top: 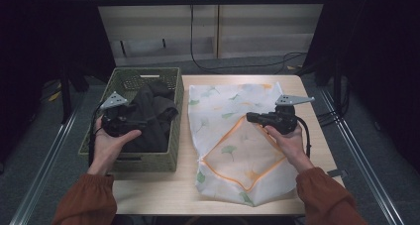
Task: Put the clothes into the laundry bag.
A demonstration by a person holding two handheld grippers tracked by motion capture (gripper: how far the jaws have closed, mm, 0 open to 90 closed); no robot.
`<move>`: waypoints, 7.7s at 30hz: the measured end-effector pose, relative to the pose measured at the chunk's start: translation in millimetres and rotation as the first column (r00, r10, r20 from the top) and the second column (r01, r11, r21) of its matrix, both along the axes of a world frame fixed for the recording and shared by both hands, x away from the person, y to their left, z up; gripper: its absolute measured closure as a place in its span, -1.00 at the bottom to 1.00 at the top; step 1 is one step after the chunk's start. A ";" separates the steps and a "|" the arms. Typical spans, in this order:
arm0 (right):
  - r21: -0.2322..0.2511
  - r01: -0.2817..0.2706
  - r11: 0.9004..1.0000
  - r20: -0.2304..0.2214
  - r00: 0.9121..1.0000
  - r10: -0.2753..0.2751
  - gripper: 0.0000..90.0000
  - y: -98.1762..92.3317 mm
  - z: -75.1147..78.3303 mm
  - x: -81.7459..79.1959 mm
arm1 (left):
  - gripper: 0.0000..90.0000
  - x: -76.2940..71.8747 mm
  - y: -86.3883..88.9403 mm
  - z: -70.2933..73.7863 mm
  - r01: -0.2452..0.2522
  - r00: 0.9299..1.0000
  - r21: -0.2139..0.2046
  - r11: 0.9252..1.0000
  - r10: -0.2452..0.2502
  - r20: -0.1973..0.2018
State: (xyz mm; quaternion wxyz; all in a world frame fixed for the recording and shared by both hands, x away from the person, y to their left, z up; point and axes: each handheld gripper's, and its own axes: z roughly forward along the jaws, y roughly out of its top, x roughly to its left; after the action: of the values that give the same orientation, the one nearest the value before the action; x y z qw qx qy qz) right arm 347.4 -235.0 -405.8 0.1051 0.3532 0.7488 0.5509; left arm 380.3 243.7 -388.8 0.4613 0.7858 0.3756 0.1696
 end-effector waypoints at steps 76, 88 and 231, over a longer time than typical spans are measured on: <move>-0.049 -0.002 0.999 -0.026 1.000 0.001 0.99 4.4 -10.8 4.3 | 0.51 76.3 6.8 -38.2 -0.104 0.936 0.345 0.933 0.209 -0.284; -0.051 0.003 0.999 -0.023 1.000 -0.004 0.99 3.6 -10.6 4.2 | 0.52 54.5 37.4 -10.7 -0.225 0.958 0.142 0.964 0.245 -0.148; -0.057 -0.017 0.998 -0.039 0.999 0.015 0.99 7.3 -17.0 6.6 | 0.51 -77.1 -131.6 232.9 0.456 0.822 -0.301 0.838 -0.265 0.505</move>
State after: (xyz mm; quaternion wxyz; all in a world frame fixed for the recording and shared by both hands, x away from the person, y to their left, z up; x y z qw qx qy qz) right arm 353.9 -227.7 -422.8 0.0962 0.3548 0.7689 0.5231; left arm 303.2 112.1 -155.9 0.7120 0.6694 0.1281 0.1689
